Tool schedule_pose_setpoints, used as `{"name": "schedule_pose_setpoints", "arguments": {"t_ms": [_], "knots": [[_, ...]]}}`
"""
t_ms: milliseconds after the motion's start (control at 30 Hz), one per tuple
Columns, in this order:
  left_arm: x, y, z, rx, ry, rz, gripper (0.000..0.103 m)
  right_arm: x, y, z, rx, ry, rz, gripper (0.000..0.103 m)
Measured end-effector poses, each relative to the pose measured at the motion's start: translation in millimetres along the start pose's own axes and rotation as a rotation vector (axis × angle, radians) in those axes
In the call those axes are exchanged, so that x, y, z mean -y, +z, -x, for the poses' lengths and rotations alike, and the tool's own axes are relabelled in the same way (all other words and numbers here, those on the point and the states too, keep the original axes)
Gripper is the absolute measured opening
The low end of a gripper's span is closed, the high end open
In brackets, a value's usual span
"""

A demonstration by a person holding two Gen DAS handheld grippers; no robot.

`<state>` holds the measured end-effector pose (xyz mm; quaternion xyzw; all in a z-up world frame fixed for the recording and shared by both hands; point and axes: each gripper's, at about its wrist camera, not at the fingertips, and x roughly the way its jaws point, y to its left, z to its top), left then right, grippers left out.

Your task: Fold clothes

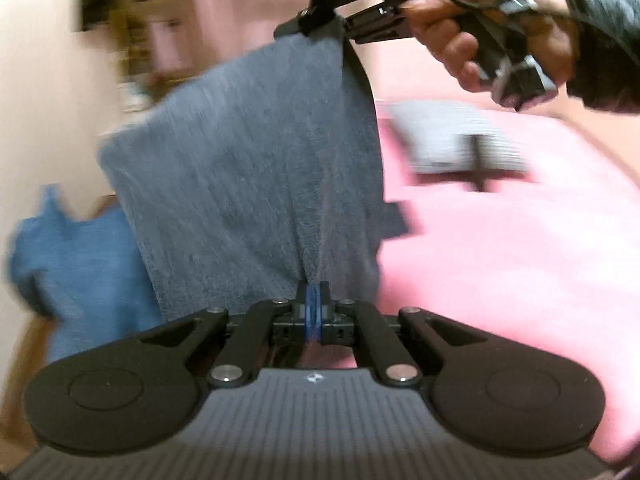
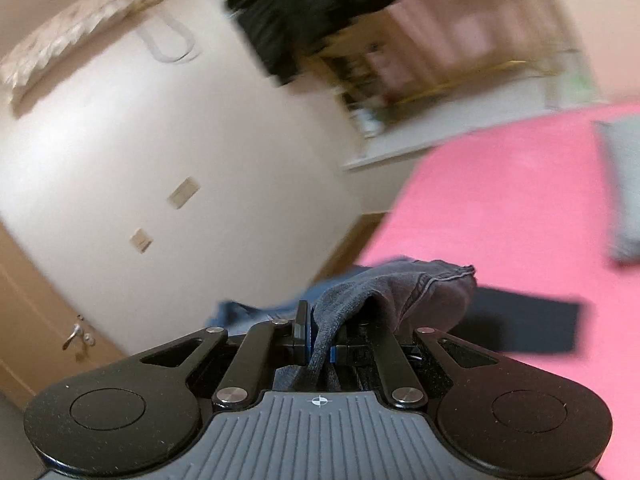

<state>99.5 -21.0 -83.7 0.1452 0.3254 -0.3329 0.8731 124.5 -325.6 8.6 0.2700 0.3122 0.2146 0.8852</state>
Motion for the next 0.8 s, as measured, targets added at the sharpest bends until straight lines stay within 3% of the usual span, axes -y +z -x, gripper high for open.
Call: {"name": "schedule_pose_setpoints", "arguments": {"t_ms": [100,167,200,300,333,433,567,700,800], "knots": [[64,-7,7,-0.052,-0.153,-0.055,0.001,67,-63,82,-0.083,-0.167,-0.068,0.006],[104,-18,2,-0.121,-0.223,-0.043,0.001,121,-111,115,-0.201,-0.303,-0.218,0.029],[124,-23,0,-0.156,-0.258,-0.036,0.001,150,-136,130,-0.269,-0.376,-0.308,0.054],[177,-41,-10,-0.250,-0.312,-0.002,0.006,187,-194,167,-0.371,-0.512,-0.397,0.058],[193,-45,-14,-0.279,-0.319,-0.007,0.009,186,-198,167,-0.375,-0.514,-0.381,0.058],[217,-54,-25,-0.361,-0.312,-0.043,0.010,173,-197,154,-0.364,-0.485,-0.300,0.058],[221,-56,-39,-0.404,-0.284,-0.064,0.030,155,-197,138,-0.350,-0.445,-0.193,0.061],[211,-59,-58,-0.427,-0.228,-0.059,0.036,130,-185,43,-0.368,-0.405,0.049,0.065],[188,-59,-81,-0.431,-0.197,-0.042,0.036,118,-195,-43,-0.421,-0.450,0.169,0.066]]}}
